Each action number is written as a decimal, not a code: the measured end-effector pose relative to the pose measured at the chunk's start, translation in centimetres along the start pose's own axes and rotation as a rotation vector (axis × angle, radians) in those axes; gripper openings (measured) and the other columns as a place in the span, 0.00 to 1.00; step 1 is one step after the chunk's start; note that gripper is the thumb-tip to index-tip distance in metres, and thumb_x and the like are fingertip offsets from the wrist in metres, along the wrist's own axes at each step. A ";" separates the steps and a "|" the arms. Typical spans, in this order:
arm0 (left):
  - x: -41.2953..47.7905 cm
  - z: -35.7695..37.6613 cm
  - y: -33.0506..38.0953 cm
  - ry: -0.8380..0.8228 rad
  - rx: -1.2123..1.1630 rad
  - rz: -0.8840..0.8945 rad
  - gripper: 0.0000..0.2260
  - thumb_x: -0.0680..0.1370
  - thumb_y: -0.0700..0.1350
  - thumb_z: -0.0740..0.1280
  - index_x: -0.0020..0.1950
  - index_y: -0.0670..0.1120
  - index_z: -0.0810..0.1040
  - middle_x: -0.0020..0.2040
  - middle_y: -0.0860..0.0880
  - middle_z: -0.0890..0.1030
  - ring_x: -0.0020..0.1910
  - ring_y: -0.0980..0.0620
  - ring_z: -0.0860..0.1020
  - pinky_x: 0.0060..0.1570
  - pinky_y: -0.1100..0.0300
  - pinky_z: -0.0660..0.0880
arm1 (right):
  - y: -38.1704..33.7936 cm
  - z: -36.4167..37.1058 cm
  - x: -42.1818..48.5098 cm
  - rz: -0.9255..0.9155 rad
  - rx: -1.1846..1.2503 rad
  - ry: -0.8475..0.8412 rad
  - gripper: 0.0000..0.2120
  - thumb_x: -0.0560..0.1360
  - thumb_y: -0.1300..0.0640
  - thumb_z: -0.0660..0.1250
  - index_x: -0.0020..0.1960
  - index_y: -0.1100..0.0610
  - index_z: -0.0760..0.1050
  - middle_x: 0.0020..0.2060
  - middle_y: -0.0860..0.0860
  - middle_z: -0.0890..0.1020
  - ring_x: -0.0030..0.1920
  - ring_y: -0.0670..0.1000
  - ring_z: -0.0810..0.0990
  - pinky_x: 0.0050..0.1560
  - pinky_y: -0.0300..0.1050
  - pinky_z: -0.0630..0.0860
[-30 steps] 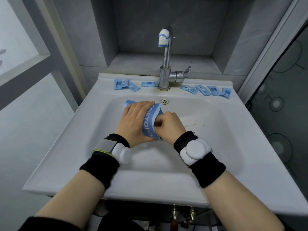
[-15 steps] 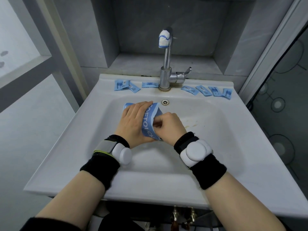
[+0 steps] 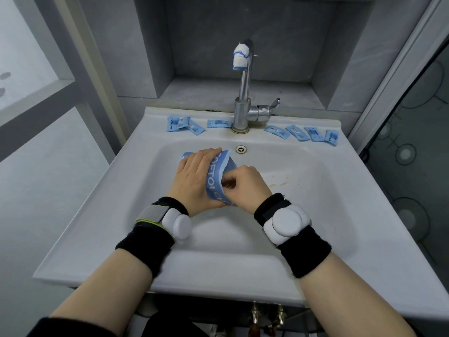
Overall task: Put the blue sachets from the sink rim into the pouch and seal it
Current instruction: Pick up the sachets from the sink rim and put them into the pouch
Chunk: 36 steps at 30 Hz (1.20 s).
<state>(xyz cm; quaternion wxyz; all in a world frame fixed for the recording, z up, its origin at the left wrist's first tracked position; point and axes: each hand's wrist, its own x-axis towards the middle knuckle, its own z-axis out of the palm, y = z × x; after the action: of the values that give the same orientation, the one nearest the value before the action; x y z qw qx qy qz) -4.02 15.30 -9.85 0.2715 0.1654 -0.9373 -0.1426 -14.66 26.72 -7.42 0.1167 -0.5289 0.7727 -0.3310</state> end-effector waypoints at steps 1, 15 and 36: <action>0.0 0.0 0.0 0.001 -0.002 0.001 0.50 0.56 0.65 0.77 0.72 0.45 0.64 0.66 0.47 0.71 0.67 0.48 0.68 0.67 0.51 0.62 | 0.1 0.0 0.0 0.001 0.003 -0.002 0.08 0.70 0.58 0.70 0.33 0.52 0.79 0.30 0.50 0.81 0.34 0.54 0.79 0.39 0.51 0.78; 0.0 -0.2 -0.3 0.041 -0.017 -0.011 0.50 0.57 0.65 0.77 0.72 0.45 0.64 0.66 0.46 0.72 0.65 0.46 0.69 0.66 0.48 0.64 | 0.2 0.2 0.1 -0.034 0.068 0.176 0.06 0.72 0.57 0.69 0.46 0.52 0.84 0.39 0.48 0.86 0.35 0.45 0.79 0.42 0.41 0.78; 0.0 -0.1 -0.6 0.058 0.007 -0.027 0.50 0.56 0.64 0.78 0.72 0.45 0.64 0.67 0.48 0.71 0.66 0.46 0.69 0.65 0.45 0.65 | 2.5 -1.5 0.9 0.210 0.171 0.530 0.05 0.76 0.54 0.64 0.52 0.50 0.75 0.36 0.48 0.82 0.35 0.49 0.79 0.46 0.49 0.78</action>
<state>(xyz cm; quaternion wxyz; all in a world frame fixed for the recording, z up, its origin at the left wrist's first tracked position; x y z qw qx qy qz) -3.83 14.72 -9.99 0.2963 0.1828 -0.9272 -0.1382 -17.69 27.03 -7.72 -0.0115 -0.3295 0.7961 -0.5075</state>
